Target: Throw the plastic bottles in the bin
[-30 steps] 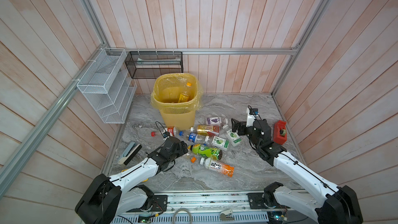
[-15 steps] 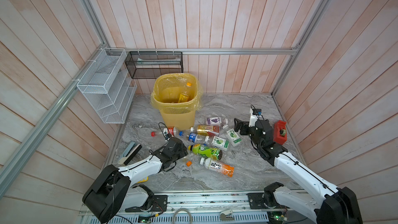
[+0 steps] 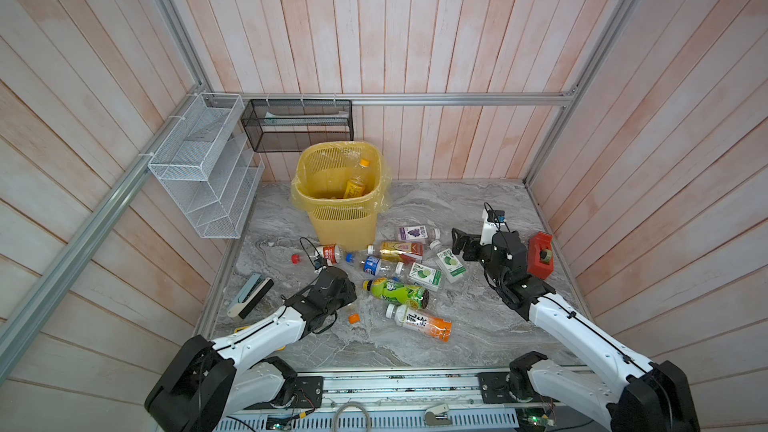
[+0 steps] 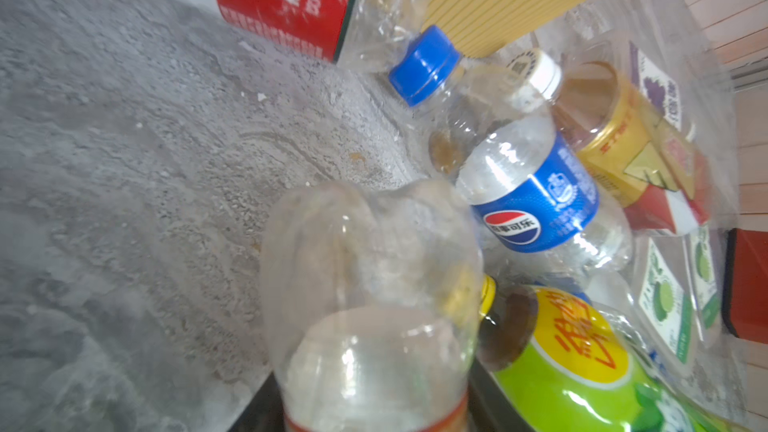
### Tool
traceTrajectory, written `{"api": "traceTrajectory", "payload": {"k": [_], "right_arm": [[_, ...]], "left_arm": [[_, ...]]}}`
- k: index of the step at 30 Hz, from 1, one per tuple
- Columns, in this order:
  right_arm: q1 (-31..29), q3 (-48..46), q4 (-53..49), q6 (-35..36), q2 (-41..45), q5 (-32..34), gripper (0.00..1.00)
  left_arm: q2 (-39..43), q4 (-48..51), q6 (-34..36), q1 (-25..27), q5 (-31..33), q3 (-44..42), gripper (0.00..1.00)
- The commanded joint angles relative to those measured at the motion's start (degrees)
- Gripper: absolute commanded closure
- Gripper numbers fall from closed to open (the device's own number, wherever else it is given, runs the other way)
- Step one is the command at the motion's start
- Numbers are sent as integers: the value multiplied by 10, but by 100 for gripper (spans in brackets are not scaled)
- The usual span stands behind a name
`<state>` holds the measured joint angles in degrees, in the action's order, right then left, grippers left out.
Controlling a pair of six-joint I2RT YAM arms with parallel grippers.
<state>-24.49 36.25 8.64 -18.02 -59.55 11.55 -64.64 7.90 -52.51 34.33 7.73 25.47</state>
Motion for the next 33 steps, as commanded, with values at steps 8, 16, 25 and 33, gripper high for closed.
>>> {"api": "traceTrajectory", "payload": {"k": [8, 16, 25, 33], "right_arm": [[2, -15, 7, -10, 22, 25, 1], [2, -21, 17, -23, 31, 18, 1], [2, -21, 26, -17, 20, -65, 1], [2, -9, 4, -2, 14, -103, 1]], "left_arm": [[239, 186, 69, 21, 202, 126, 52], [261, 38, 315, 28, 330, 263, 52], [-6, -66, 360, -82, 113, 469, 46], [-229, 81, 310, -141, -44, 695, 5]]}}
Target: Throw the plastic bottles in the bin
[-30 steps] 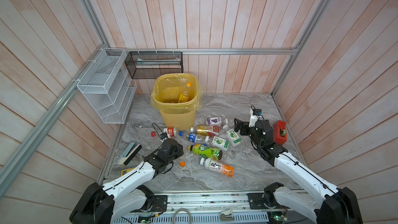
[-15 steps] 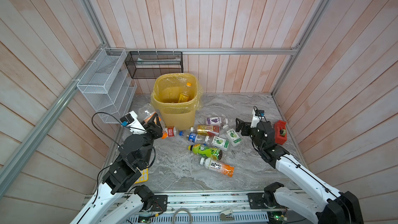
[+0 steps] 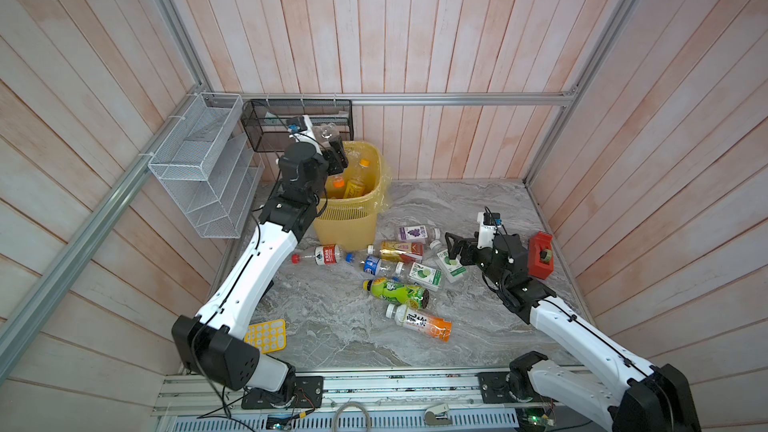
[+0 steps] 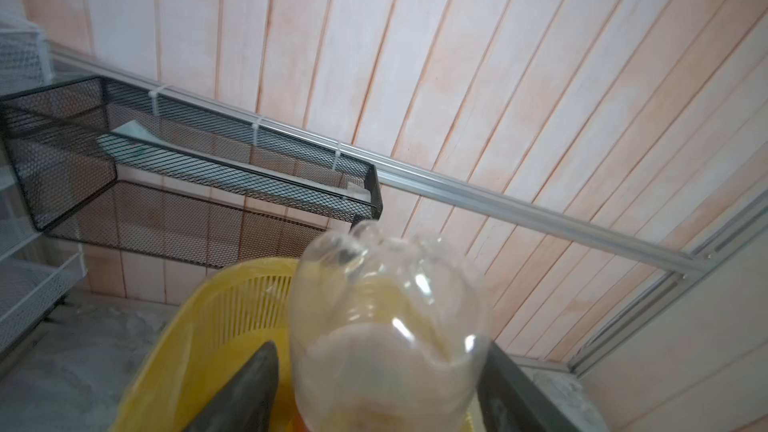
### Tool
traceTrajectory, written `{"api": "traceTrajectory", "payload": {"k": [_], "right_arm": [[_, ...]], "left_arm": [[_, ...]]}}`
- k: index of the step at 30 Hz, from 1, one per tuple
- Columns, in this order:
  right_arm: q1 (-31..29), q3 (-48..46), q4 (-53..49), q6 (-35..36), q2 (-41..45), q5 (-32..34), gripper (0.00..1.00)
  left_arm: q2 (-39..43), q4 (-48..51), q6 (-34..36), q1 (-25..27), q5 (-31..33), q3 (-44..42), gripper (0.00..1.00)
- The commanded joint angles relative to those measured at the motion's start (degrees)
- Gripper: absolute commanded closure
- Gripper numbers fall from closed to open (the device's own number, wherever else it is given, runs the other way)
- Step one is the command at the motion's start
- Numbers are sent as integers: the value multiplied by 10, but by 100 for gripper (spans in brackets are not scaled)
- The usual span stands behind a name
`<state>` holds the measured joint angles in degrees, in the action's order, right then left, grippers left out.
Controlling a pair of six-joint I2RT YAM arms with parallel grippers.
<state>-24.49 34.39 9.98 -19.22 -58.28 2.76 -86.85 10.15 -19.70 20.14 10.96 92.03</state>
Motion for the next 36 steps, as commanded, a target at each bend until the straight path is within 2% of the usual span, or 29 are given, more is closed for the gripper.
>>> {"api": "traceTrajectory", "payload": {"k": [1, 4, 7, 10, 16, 22, 29, 31, 36], "right_arm": [[2, 9, -12, 12, 4, -10, 1], [2, 7, -16, 12, 11, 4, 1], [2, 5, -17, 12, 12, 12, 1], [2, 4, -16, 12, 5, 7, 1], [2, 7, -19, 18, -9, -31, 1], [2, 3, -23, 15, -17, -50, 1], [2, -3, -24, 1, -21, -24, 1], [2, -5, -24, -5, -23, -20, 1], [2, -15, -25, -7, -20, -11, 1]], "left_arm": [[-6, 57, -21, 1, -85, 32, 0], [30, 15, -23, 7, -95, -4, 0], [88, -49, 2, 28, -61, -74, 0], [129, -71, 26, 47, -31, -124, 0], [176, -59, 33, 59, -27, -209, 0], [224, -49, 7, 77, -24, -310, 0], [256, -32, 25, 137, -9, -394, 0], [253, -7, 7, 150, 23, -408, 0], [271, 39, -93, 149, 92, -462, 0]]}}
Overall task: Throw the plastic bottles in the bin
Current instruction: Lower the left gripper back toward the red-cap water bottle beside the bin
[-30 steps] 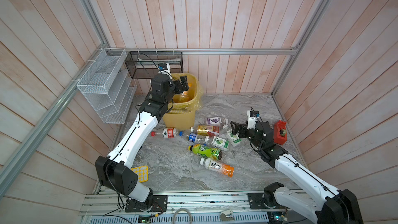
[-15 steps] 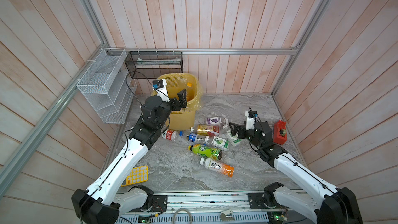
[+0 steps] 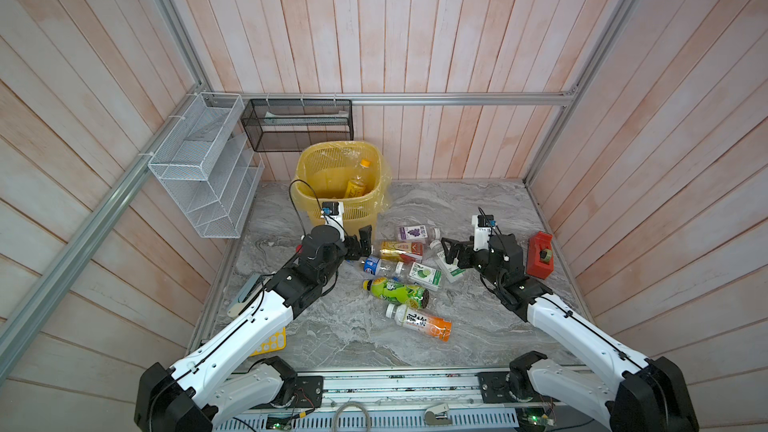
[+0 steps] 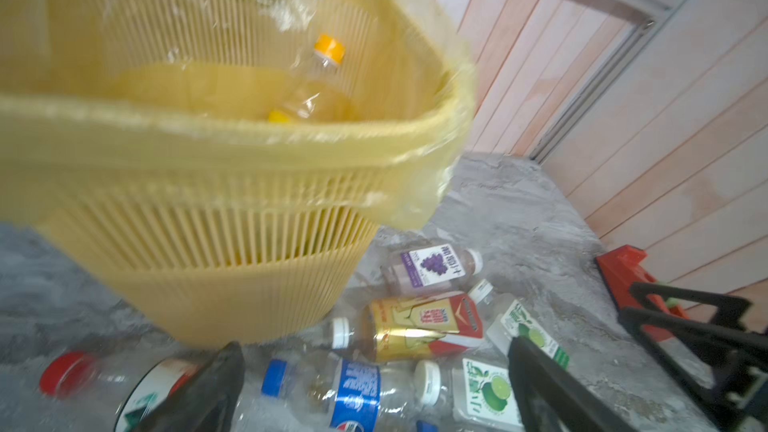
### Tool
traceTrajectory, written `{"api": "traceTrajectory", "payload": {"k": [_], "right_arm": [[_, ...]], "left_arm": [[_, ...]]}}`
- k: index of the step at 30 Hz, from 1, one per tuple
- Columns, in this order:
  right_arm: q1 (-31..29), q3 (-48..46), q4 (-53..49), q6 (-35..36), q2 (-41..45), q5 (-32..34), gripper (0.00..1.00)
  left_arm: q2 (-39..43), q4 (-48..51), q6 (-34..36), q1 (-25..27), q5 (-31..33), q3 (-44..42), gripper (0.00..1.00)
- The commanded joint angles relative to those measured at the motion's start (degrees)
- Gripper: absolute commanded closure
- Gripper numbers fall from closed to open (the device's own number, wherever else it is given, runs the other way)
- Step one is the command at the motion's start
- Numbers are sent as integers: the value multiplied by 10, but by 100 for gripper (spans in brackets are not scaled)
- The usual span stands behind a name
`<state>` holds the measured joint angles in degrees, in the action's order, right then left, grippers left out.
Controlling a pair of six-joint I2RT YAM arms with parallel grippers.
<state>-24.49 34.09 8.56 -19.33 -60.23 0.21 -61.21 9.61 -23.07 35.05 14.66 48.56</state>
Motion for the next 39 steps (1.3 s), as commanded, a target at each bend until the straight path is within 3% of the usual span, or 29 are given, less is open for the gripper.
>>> {"api": "traceTrajectory", "payload": {"k": [1, 8, 12, 16, 27, 39], "right_arm": [[2, -13, -12, -5, 0, 19, 1], [2, -13, -15, -3, -2, 37, 1], [2, -16, -15, -4, -3, 41, 1], [2, -19, -16, -5, -4, 47, 1], [2, -15, -13, -10, -15, 49, 1], [2, -16, -14, -9, -19, 58, 1]], "left_arm": [[21, 51, -80, 0, 65, -40, 0], [39, 80, -184, -9, 94, -107, 0], [38, 77, -216, -50, 59, -140, 0], [40, 47, -229, -107, 2, -172, 0], [1, -21, -239, -178, -69, -197, 0], [-81, -83, -238, -212, -118, -184, 2]]}}
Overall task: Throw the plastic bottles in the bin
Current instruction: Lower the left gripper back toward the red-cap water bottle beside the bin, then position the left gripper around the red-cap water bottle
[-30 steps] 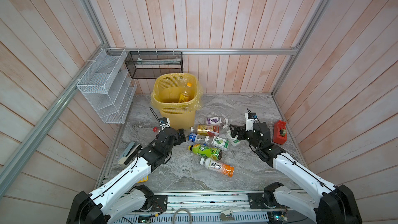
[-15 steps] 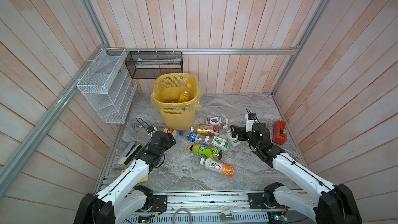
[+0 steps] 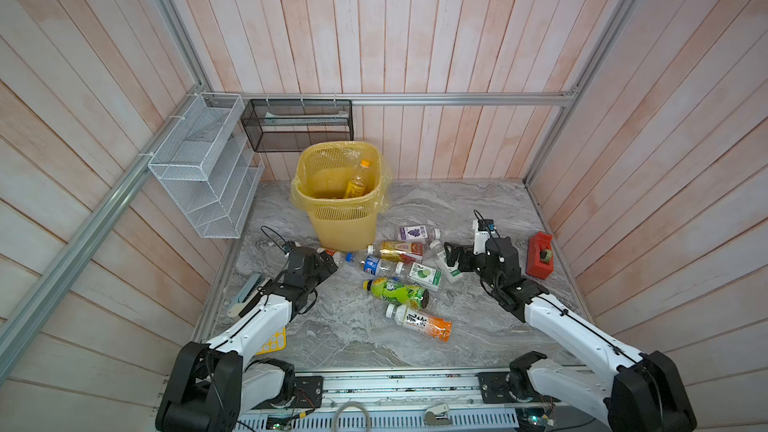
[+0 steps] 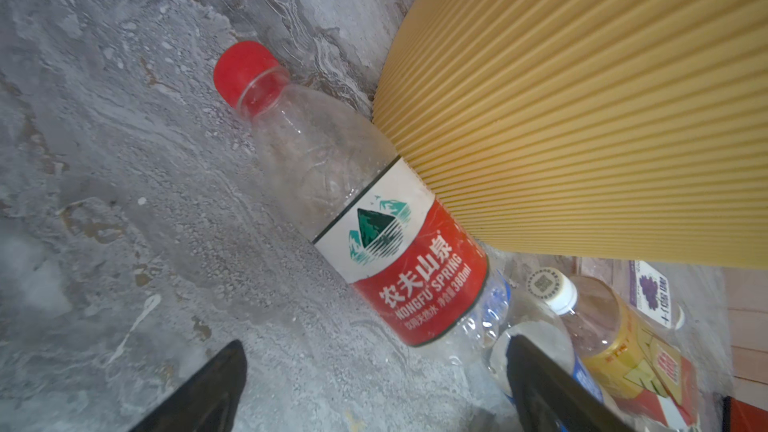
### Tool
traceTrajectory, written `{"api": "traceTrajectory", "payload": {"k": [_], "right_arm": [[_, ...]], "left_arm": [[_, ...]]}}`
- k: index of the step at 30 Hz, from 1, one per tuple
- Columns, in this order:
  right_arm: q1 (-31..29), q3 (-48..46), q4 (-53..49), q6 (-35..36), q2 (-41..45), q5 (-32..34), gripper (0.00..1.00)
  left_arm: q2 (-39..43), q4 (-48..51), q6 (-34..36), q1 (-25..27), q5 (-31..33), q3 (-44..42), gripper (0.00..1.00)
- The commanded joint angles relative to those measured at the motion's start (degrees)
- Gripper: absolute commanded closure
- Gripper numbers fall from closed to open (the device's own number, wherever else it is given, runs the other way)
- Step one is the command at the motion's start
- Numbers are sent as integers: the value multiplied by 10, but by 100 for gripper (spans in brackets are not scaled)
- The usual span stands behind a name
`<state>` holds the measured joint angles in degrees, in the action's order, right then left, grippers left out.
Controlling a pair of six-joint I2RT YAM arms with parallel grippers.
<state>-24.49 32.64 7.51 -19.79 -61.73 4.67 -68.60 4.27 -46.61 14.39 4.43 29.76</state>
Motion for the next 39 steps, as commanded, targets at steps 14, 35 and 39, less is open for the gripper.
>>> {"api": "traceTrajectory", "payload": {"k": [14, 35, 39], "right_arm": [[2, 3, -2, -2, -21, 16, 1], [2, 6, -6, 4, -28, 25, 1], [2, 6, -7, 4, -28, 25, 1]], "left_arm": [[-77, -80, -11, -30, -44, 20, 7], [-129, -116, -9, -40, -55, 32, 9], [-111, -117, -23, -39, -57, 25, 8]]}}
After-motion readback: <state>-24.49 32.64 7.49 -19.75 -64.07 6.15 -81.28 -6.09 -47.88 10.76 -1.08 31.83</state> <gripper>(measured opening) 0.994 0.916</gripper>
